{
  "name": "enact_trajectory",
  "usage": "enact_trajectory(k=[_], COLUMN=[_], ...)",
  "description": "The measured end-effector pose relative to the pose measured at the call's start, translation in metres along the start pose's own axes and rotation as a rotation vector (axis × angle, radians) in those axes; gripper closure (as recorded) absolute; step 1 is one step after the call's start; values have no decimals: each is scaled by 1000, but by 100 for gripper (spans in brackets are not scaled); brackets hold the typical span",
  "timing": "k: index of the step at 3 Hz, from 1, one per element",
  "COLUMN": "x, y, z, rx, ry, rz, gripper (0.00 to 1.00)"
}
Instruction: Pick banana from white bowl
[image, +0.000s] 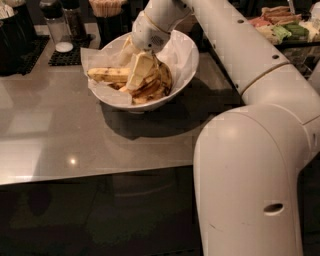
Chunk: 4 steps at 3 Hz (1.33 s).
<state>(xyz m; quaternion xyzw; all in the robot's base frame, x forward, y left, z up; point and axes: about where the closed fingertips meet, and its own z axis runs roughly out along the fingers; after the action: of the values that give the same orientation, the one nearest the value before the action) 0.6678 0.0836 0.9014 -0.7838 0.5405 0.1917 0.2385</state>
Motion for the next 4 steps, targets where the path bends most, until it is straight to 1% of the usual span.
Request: enact_trajectory(k=[2,3,4], x=[0,0,-6], y=[0,0,0], z=[0,0,-2], rx=[0,0,18], ry=[0,0,-19], rz=[0,0,-18], gripper=[87,100,100])
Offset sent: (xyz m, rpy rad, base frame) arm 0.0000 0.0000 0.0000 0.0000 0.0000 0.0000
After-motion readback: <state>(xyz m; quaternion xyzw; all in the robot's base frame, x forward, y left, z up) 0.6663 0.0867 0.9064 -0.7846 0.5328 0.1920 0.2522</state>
